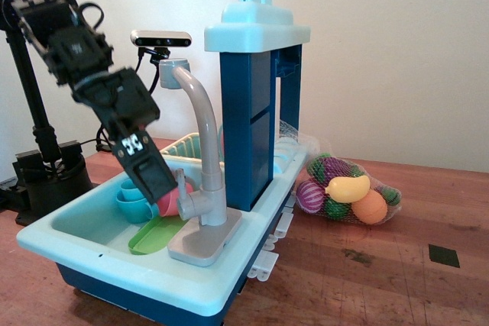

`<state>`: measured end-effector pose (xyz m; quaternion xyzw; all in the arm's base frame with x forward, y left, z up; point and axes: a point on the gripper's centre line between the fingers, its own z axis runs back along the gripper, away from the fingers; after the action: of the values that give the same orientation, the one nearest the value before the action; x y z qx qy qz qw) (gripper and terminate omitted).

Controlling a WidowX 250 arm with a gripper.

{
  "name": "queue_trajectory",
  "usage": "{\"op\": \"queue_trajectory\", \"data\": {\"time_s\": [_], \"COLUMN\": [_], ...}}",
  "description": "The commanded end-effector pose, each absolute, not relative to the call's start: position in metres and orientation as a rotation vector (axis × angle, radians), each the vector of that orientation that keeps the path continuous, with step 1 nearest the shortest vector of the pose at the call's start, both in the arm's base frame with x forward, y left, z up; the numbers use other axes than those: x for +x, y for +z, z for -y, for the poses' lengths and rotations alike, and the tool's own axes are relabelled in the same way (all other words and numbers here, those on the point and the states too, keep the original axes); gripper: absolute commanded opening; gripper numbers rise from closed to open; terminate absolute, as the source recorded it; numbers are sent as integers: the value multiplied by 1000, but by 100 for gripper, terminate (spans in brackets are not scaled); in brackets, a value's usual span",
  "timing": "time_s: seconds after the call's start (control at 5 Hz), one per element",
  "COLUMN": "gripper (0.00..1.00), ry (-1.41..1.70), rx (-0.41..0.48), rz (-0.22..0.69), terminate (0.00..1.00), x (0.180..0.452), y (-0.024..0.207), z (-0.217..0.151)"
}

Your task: Turn lever vertical to front

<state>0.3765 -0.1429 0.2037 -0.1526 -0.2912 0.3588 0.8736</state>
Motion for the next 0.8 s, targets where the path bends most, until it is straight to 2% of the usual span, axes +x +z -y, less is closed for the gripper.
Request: {"op": "queue_trajectory", "data": {"time_s": [0.0,0.2,0.6], "gripper": [100,100,100], "ry": [693,697,706], "rx": [-358,-369,-422], "rz": [692,706,673], "terminate": [0,0,0], "x": [398,399,399], "y": [251,249,229], "z": [120,116,115]}}
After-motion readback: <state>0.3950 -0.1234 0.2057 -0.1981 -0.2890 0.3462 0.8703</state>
